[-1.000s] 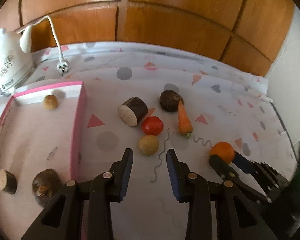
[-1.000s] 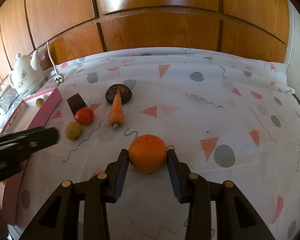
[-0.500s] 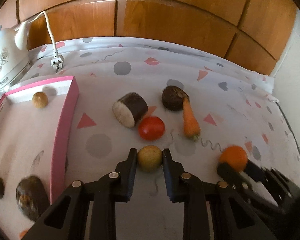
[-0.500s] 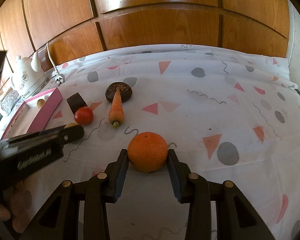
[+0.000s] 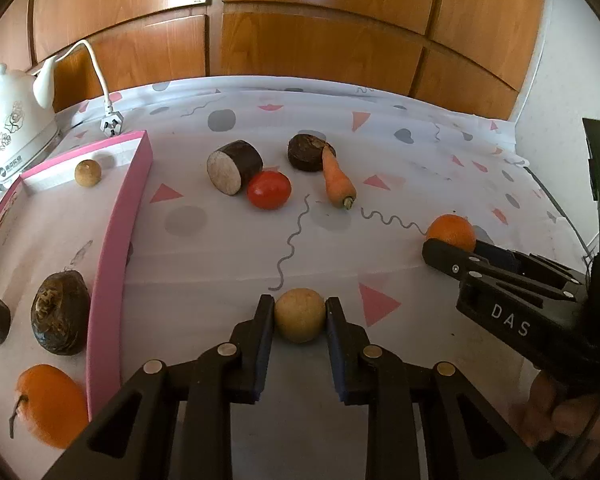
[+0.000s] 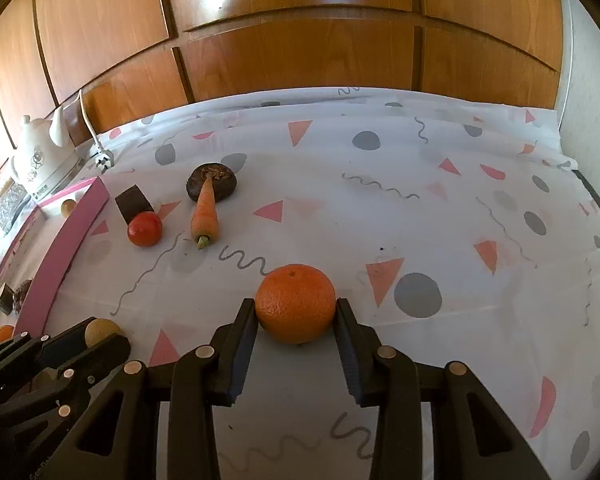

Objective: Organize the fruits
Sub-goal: 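Carry the yellow potato into the pink tray and open the left tool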

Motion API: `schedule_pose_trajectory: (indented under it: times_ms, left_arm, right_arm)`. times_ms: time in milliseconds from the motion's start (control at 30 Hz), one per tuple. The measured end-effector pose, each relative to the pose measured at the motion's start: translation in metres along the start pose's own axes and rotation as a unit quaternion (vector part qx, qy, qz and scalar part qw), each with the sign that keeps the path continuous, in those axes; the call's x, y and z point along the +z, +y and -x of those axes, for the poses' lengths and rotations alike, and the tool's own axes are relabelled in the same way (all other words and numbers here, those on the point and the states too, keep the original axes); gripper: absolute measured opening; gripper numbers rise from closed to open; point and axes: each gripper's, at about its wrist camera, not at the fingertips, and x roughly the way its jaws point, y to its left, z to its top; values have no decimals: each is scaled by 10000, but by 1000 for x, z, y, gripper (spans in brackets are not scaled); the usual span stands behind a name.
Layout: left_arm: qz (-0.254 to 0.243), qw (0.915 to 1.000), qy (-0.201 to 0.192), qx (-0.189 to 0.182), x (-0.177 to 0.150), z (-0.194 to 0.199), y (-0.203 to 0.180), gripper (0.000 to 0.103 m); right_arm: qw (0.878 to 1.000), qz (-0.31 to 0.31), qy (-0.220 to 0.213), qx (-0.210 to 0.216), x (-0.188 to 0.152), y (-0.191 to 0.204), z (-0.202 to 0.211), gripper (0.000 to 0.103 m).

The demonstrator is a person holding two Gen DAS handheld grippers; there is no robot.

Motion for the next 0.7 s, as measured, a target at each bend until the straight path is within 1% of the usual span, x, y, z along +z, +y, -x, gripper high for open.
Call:
schedule_pose_trajectory:
  times_ms: [200, 367, 433, 600, 700]
  left_arm:
    - [-96, 9999, -43, 100, 0, 1, -3, 25]
    - [15, 10000, 23, 64, 0, 6, 0, 25]
    - [130, 9999, 40, 20, 0, 14, 3, 25]
    - [304, 9993, -228, -41, 7, 49, 17, 25]
    - [395, 9984, -403, 24, 12, 68, 31, 25]
  right_arm:
    - [10000, 16, 86, -12, 0, 1, -6, 39]
    - [10000, -21, 42, 30, -2, -1, -5, 39]
    - [10000, 20, 29, -6, -2, 1, -5, 39]
    - [9999, 99, 21, -93, -2, 3, -4, 39]
    - [9999, 96, 18, -91, -2, 2, -4, 39]
